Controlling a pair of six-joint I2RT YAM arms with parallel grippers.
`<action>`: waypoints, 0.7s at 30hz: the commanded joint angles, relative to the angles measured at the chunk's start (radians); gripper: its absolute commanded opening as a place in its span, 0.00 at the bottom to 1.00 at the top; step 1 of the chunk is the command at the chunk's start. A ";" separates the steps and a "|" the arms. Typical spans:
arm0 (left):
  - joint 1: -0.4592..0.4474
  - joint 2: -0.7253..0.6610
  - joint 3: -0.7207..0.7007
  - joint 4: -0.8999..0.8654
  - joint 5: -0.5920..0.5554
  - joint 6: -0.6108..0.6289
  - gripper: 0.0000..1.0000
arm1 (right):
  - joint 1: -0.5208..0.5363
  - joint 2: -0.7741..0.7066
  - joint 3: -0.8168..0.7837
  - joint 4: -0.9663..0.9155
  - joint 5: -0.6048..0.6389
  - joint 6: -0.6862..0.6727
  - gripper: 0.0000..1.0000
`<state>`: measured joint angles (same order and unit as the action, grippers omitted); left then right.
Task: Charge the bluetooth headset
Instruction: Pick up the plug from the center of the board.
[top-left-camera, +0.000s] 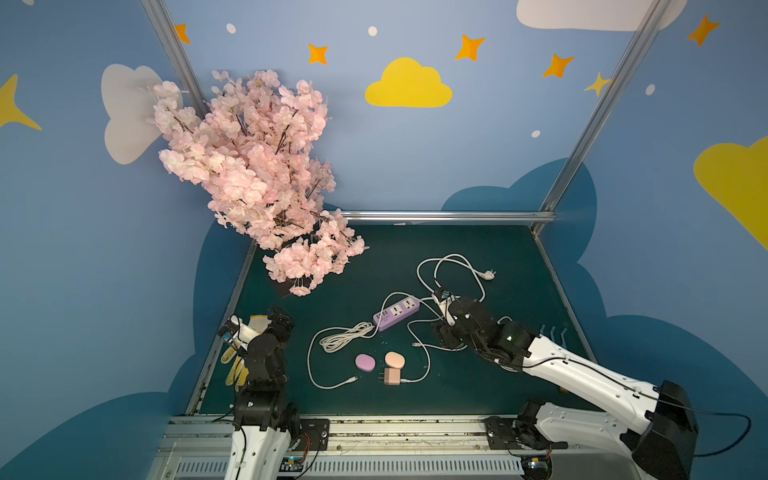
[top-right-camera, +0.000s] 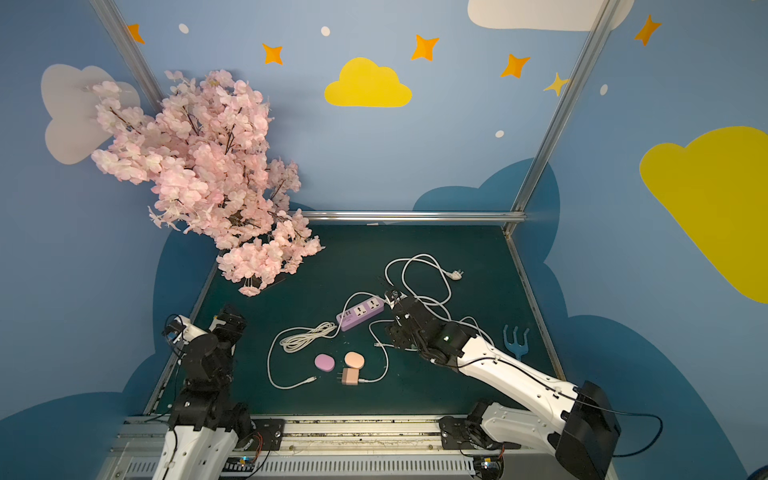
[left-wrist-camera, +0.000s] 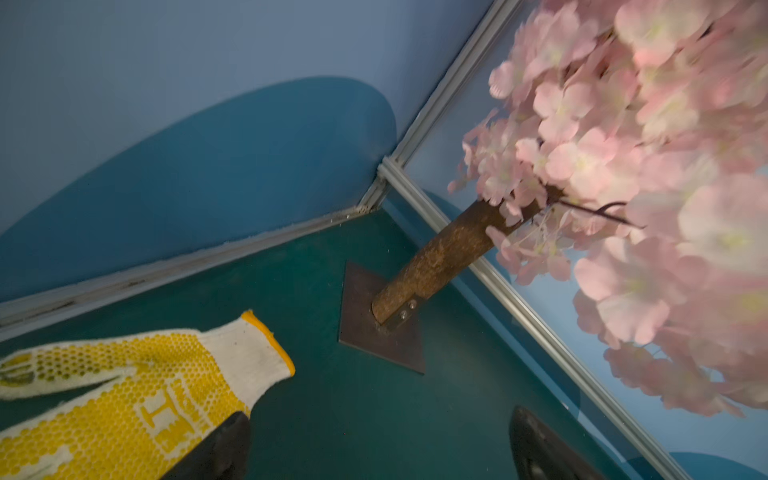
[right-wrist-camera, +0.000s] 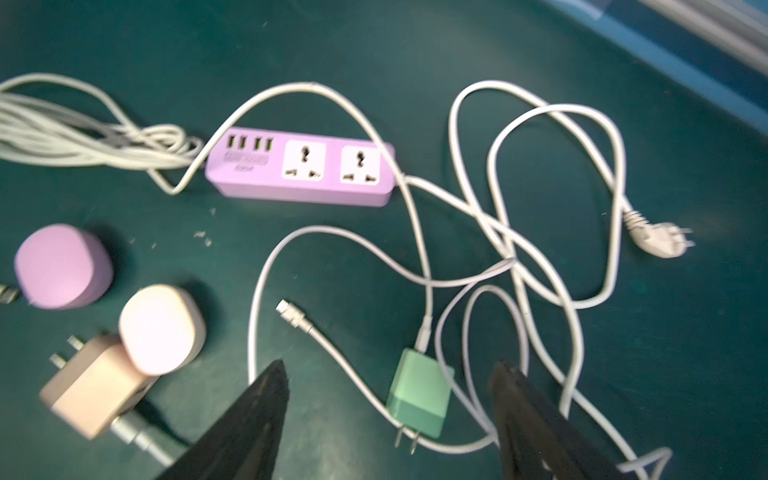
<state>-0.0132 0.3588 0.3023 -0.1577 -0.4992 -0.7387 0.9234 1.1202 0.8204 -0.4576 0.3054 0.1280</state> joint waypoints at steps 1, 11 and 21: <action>0.001 0.124 0.060 -0.017 0.110 0.029 0.92 | 0.050 0.006 0.045 -0.124 -0.146 0.047 0.73; -0.063 0.374 0.198 -0.061 0.284 0.057 0.82 | 0.030 0.133 0.079 -0.265 -0.047 0.201 0.51; -0.215 0.456 0.291 -0.089 0.259 0.093 0.78 | -0.168 0.355 0.299 -0.428 -0.153 0.240 0.07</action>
<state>-0.2024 0.7940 0.5621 -0.2245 -0.2382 -0.6697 0.7807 1.4380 1.0710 -0.7712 0.1761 0.3370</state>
